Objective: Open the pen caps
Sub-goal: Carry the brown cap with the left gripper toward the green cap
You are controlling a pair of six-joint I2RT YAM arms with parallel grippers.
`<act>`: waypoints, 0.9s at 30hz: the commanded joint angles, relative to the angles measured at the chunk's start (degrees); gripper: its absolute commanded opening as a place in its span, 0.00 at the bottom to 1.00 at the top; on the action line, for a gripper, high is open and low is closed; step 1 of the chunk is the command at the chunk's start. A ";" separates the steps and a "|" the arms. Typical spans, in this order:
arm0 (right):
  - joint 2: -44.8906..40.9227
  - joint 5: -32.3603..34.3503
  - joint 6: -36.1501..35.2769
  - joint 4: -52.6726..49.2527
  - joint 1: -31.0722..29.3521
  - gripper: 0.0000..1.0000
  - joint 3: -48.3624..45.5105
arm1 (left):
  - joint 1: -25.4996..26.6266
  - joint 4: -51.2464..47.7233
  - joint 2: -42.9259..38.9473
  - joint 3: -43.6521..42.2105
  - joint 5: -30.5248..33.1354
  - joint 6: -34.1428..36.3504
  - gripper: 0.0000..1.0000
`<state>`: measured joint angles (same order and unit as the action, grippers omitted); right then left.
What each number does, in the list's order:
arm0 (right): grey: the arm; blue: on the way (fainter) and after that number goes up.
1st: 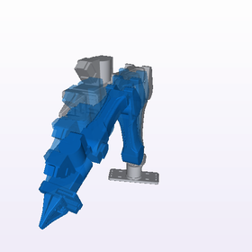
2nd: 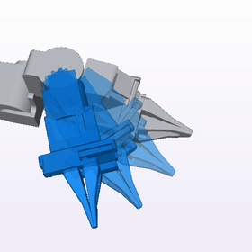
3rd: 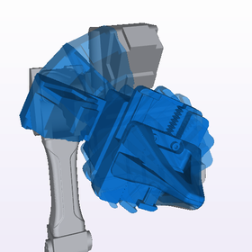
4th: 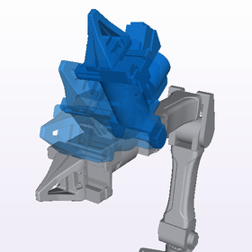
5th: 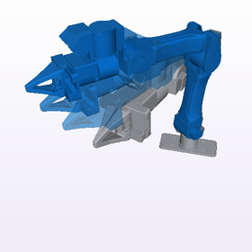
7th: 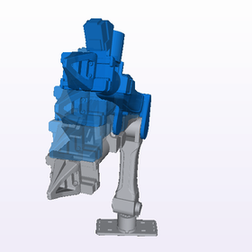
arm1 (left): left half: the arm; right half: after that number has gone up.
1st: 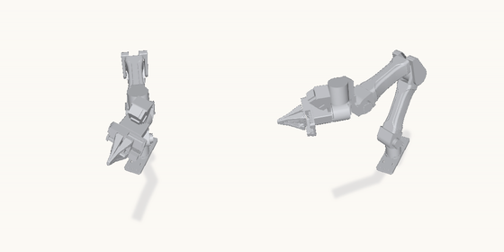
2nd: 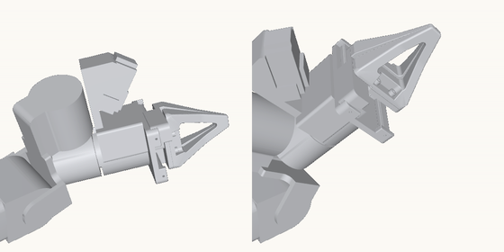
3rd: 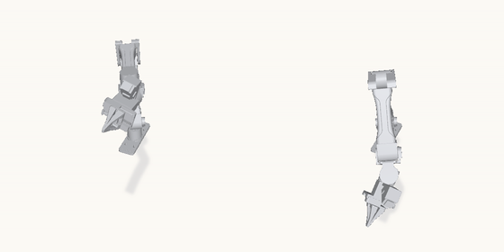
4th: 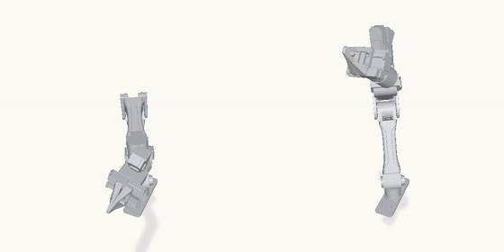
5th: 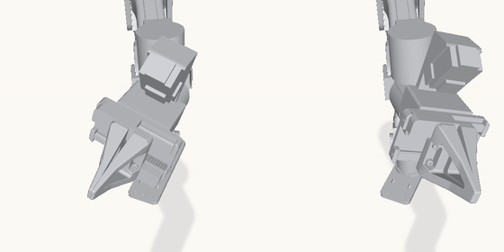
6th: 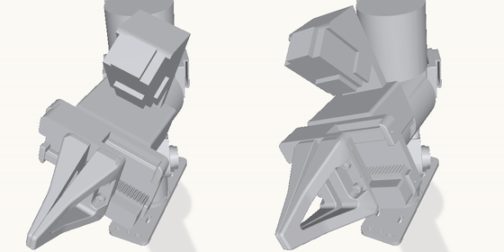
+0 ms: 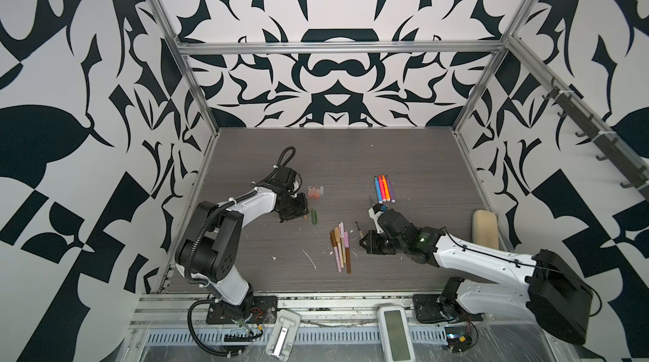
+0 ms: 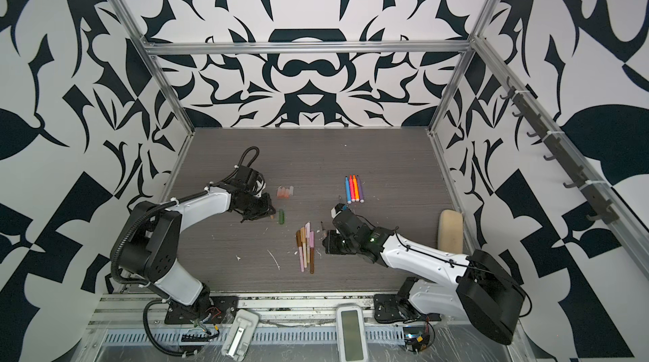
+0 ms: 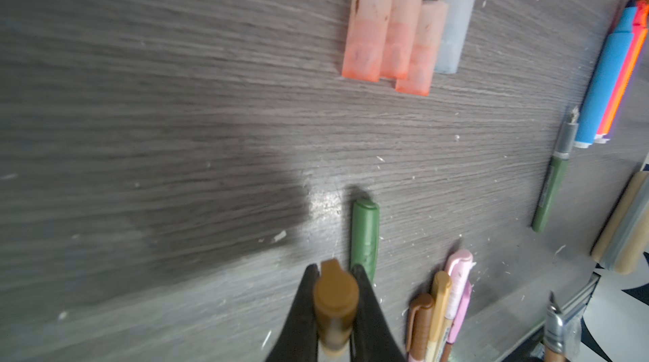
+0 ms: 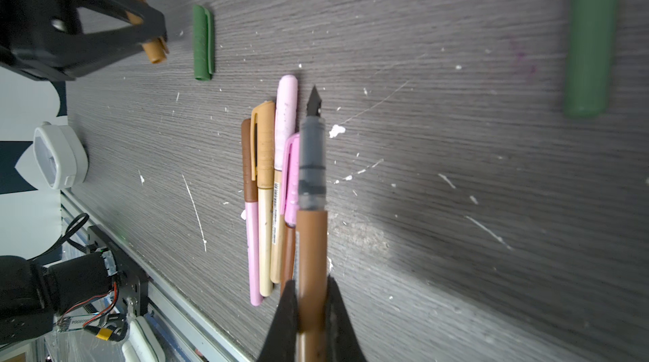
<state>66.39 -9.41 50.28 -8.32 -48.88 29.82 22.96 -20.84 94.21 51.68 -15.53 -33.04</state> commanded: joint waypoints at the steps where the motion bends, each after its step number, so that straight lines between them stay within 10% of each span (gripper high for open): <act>1: -0.83 1.40 0.59 -0.05 0.02 0.00 -0.35 | 0.64 0.97 1.26 -0.70 -0.62 -0.19 0.06; 27: 0.31 1.57 0.78 0.46 0.02 0.00 -0.47 | 1.92 2.10 3.09 -0.70 -2.31 -0.28 0.11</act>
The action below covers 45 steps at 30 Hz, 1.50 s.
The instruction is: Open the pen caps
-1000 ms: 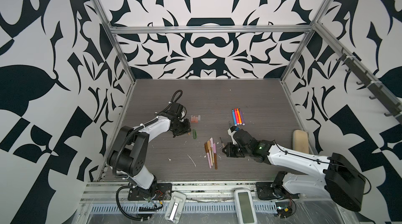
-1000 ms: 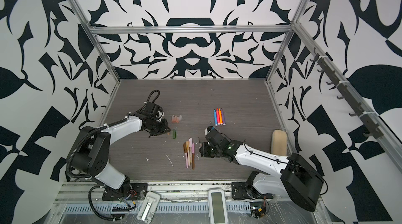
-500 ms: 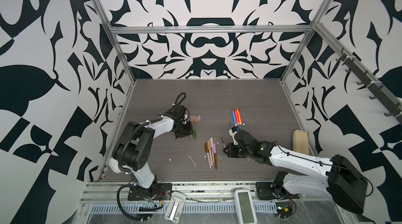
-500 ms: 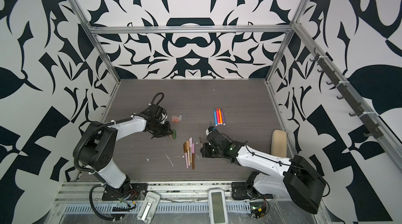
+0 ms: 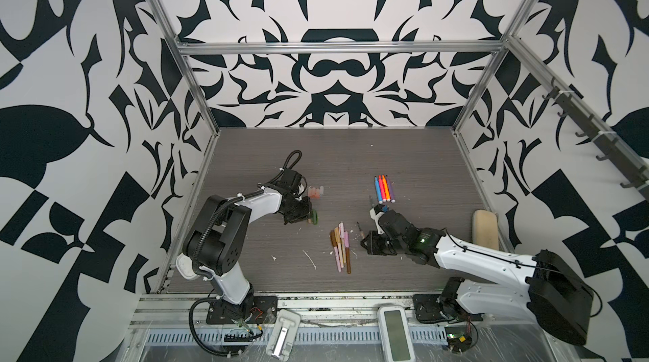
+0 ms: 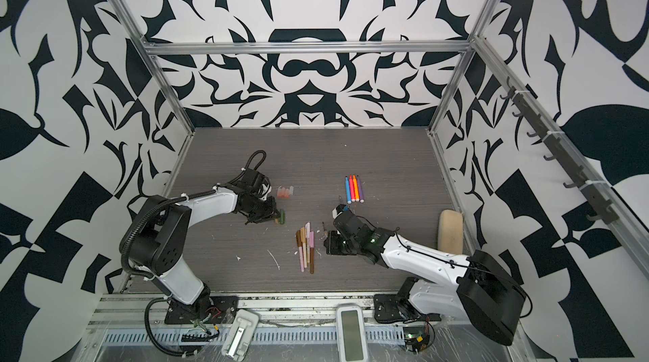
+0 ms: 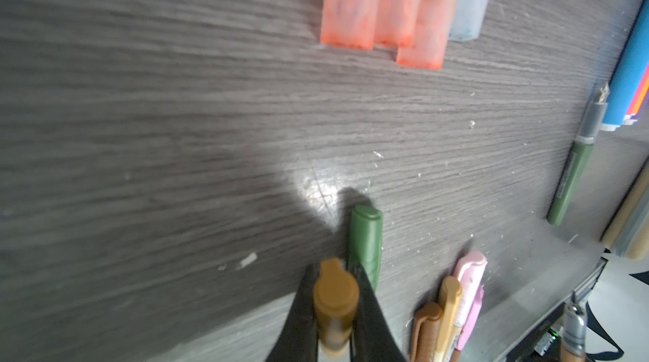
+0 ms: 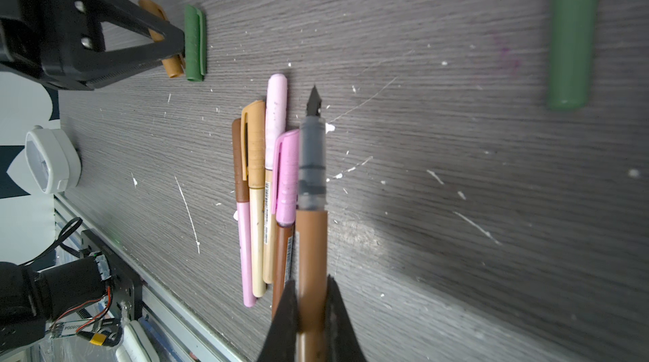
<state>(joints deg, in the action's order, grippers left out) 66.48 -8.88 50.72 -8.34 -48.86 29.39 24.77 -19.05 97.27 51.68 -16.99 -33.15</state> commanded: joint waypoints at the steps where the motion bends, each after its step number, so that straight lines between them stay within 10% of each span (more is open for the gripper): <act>1: 0.21 1.00 0.41 0.52 -0.01 0.00 -0.06 | 0.14 0.30 -0.02 -0.70 -0.89 -0.19 0.12; 45: -0.61 4.27 -4.04 -7.13 -0.01 0.00 5.89 | 0.10 -2.33 -2.96 1.53 -0.39 1.34 0.38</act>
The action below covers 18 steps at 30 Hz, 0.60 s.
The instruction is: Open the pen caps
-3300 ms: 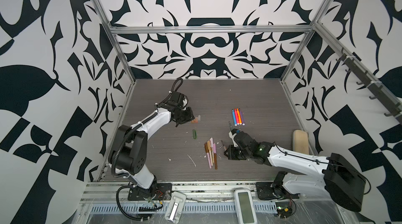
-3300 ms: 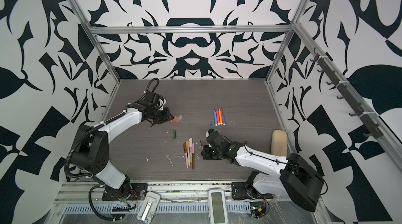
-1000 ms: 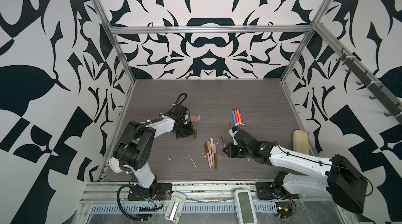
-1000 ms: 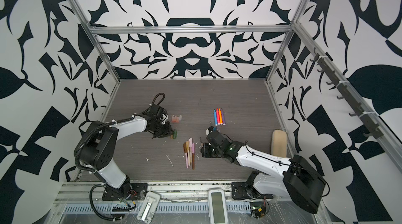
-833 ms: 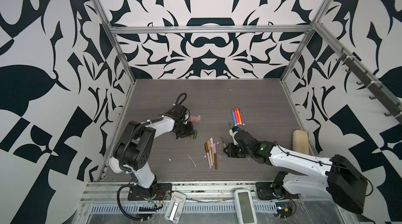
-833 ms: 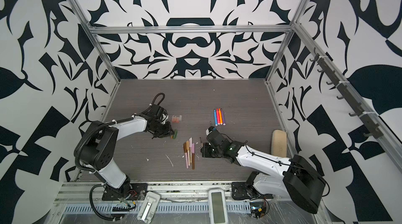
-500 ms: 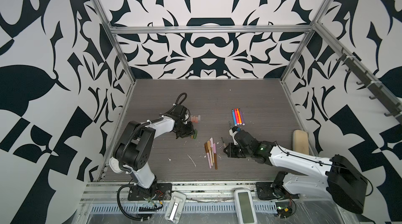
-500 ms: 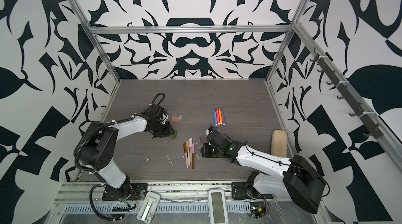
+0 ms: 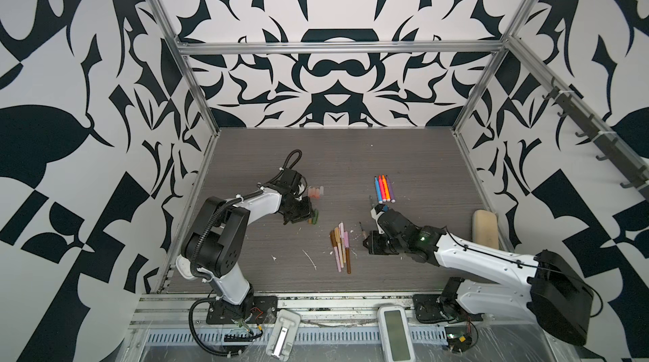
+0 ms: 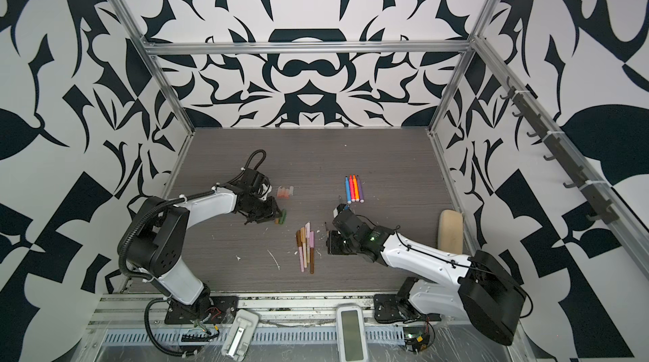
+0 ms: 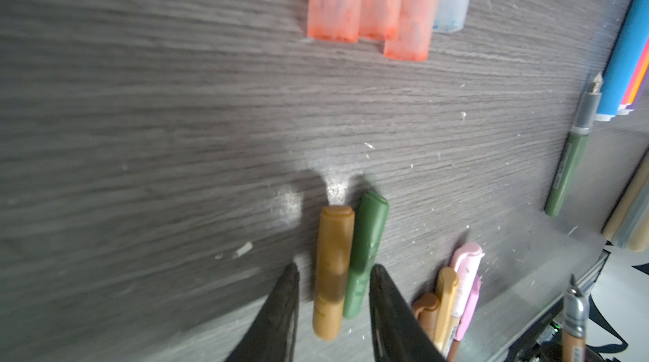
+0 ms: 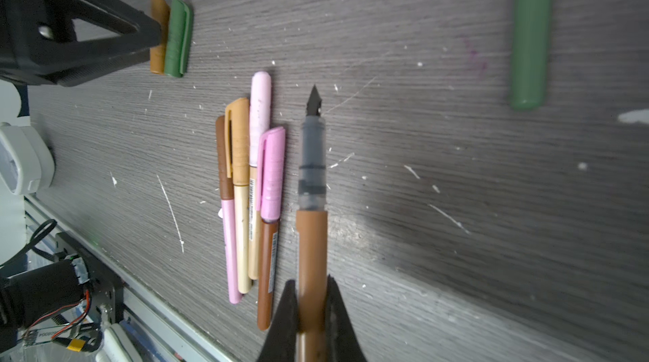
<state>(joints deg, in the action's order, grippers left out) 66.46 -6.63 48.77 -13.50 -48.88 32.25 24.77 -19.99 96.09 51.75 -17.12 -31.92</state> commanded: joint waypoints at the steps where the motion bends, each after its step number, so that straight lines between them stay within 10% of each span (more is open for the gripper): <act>1: -0.41 1.98 -2.17 -1.97 0.02 0.00 3.25 | 0.11 -1.15 -1.79 1.68 -0.65 -0.02 0.37; 18: 0.08 1.72 -2.27 -1.66 0.03 0.00 3.15 | 0.13 0.69 -0.13 2.89 -3.70 -1.53 0.36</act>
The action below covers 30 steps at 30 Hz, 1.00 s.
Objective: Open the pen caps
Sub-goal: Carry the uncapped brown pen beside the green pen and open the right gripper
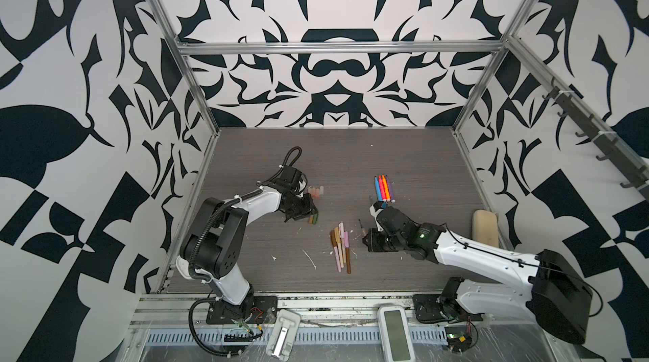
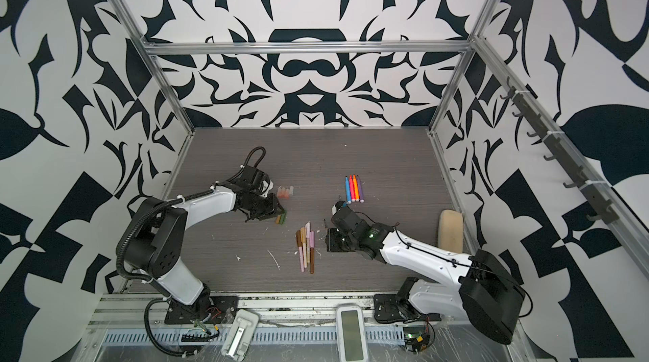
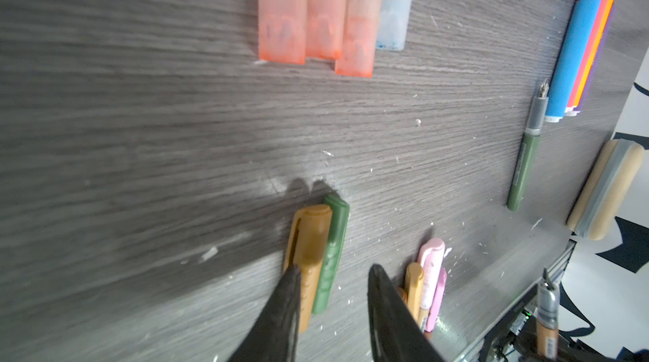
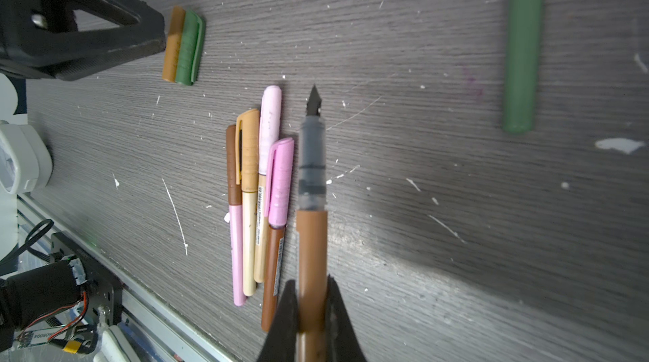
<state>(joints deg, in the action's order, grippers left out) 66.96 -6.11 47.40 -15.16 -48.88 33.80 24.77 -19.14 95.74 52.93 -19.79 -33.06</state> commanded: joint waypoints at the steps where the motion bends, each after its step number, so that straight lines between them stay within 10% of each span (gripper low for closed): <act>1: -0.34 1.20 -0.90 -0.05 0.02 0.00 1.68 | 0.13 -0.20 0.19 1.74 -1.04 -0.47 0.36; 30: 21.38 22.14 -12.94 -20.28 3.62 0.06 24.24 | -1.69 -6.26 -9.16 3.52 0.91 2.56 0.37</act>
<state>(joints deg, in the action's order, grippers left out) 87.46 11.64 35.79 -33.54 -45.45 54.89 23.49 -23.90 87.39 56.36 -18.24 -31.42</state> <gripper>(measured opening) 0.119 0.372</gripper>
